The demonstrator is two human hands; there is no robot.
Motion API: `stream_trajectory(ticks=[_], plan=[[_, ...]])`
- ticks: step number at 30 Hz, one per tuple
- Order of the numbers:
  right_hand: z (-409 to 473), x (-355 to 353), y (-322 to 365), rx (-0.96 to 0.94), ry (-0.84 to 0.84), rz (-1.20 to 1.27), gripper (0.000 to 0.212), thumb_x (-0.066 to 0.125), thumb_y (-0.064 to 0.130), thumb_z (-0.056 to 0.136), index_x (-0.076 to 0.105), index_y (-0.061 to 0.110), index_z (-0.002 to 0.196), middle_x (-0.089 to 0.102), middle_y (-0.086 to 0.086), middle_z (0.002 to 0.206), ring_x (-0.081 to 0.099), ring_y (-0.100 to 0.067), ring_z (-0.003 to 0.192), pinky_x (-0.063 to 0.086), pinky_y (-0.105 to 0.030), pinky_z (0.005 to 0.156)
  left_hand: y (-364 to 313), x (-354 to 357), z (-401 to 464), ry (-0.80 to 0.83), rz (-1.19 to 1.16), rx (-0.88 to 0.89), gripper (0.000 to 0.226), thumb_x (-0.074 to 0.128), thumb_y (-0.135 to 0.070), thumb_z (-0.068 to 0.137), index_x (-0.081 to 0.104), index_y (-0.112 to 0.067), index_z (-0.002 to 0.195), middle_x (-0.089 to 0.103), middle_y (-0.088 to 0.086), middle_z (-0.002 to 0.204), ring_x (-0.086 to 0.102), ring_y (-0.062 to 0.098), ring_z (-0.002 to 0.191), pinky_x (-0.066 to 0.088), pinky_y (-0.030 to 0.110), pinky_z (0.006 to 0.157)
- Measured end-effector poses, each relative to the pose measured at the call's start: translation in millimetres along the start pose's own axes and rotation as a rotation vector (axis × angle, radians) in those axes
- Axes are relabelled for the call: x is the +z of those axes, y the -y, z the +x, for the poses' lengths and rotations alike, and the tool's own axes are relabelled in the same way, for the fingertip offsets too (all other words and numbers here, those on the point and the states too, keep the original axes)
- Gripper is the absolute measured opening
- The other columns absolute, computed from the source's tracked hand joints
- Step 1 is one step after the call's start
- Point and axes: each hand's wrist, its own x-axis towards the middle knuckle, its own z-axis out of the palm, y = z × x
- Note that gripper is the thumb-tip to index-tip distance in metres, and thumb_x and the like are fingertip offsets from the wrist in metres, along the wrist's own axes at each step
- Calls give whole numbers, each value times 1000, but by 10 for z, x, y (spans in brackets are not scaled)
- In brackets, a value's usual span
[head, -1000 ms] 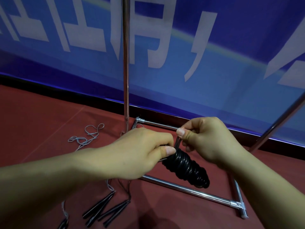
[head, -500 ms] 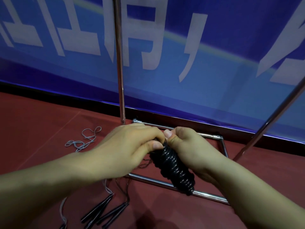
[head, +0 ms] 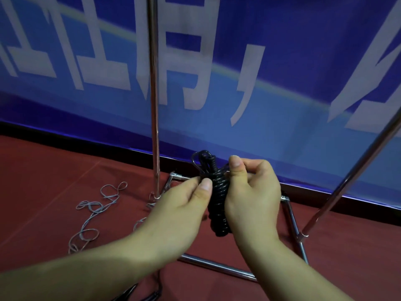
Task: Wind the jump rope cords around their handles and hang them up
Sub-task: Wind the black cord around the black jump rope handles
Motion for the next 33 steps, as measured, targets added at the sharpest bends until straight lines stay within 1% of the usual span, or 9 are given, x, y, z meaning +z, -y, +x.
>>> stream_trajectory(ticks=[2, 7, 14, 19, 21, 24, 26, 29, 33], plan=[[-31, 6, 7, -3, -16, 7, 19, 64, 39, 92, 58, 27, 79, 69, 6, 66, 65, -4, 64, 48, -25, 64, -10, 2, 6, 2, -27, -17, 41, 37, -51, 98, 67, -31, 116, 74, -17, 110, 67, 0, 106, 53, 24, 92], [-76, 8, 55, 35, 14, 59, 18, 72, 40, 86, 65, 26, 77, 71, 12, 66, 68, -4, 62, 51, -29, 64, 14, -14, 10, 4, -196, -78, 51, 39, -63, 89, 63, -34, 123, 72, -8, 121, 66, 11, 117, 49, 49, 104], [-171, 77, 119, -17, 36, 122, 16, 75, 37, 83, 68, 25, 75, 74, 12, 74, 70, -7, 70, 54, -30, 69, -73, -19, 25, -81, -268, -93, 63, 48, -78, 83, 61, -29, 121, 73, -3, 116, 70, 16, 109, 53, 51, 100], [-133, 40, 234, 67, 239, 149, 20, 76, 35, 83, 71, 18, 74, 72, 1, 63, 65, -10, 55, 51, -21, 53, -87, -162, 86, -183, -259, -61, 86, 54, -87, 69, 69, -11, 107, 70, 25, 107, 67, 45, 104, 49, 67, 95], [-79, 9, 283, 143, 333, 186, 22, 75, 33, 84, 71, 13, 73, 68, -4, 58, 56, -12, 48, 46, -23, 48, -49, -226, 99, -150, -252, -86, 100, 55, -93, 62, 67, -2, 102, 64, 31, 90, 64, 49, 82, 55, 59, 82], [-14, -40, 347, 232, 424, 276, 25, 73, 27, 86, 70, 10, 69, 63, -4, 54, 51, -12, 44, 44, -22, 46, -51, -268, 75, -8, -350, -187, 87, 48, -89, 69, 70, -7, 88, 53, 12, 66, 51, 25, 54, 43, 33, 57], [7, -77, 374, 259, 454, 316, 28, 70, 25, 88, 69, 9, 65, 59, -4, 53, 49, -11, 41, 43, -20, 44, -86, -277, 47, 108, -428, -246, 80, 41, -86, 78, 69, -12, 92, 52, 8, 64, 49, 23, 48, 38, 25, 48], [29, -115, 360, 258, 482, 293, 33, 68, 27, 90, 69, 13, 60, 59, -3, 56, 49, -10, 43, 44, -19, 46, -92, -310, 41, 182, -427, -266, 70, 43, -82, 80, 72, -19, 95, 53, 5, 65, 50, 22, 47, 35, 27, 51], [56, -165, 319, 257, 526, 258, 27, 62, 23, 96, 74, 10, 75, 61, 0, 58, 51, -8, 51, 47, -19, 52, -106, -310, 39, 209, -383, -248, 55, 50, -74, 84, 74, -26, 98, 57, 5, 68, 54, 23, 52, 40, 27, 50]])
